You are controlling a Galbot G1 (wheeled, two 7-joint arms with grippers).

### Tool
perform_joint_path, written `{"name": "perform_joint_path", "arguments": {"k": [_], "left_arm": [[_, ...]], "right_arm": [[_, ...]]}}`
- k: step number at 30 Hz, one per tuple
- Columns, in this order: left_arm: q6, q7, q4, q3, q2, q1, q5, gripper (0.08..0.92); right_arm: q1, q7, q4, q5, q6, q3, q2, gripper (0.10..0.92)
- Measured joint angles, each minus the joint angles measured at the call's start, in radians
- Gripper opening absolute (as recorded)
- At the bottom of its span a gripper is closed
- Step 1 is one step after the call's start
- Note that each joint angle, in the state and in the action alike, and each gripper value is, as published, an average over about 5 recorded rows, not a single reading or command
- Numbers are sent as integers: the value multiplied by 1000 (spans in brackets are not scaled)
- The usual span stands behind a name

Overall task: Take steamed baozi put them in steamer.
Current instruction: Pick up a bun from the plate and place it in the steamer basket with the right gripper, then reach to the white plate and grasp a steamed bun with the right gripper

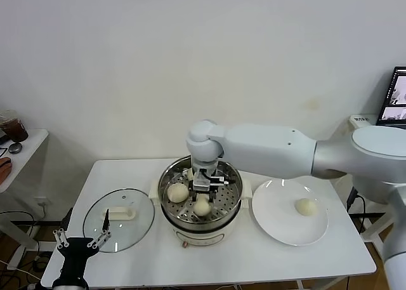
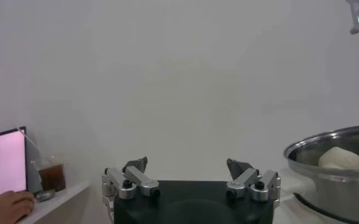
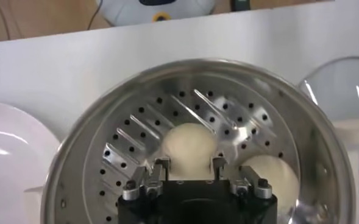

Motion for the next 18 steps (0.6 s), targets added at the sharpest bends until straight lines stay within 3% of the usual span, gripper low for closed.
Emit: {"name": "perform_joint_path", "arguments": {"k": [10,18], "left_arm": [[-1,0,-7,-1,0,3,0,823],[1,0,-16,2,6,-4,0,823]], "right_arm": [[7,-3,7,1,15,5,-15,806],[45,-2,5,25,-8,62,-82,823]]}}
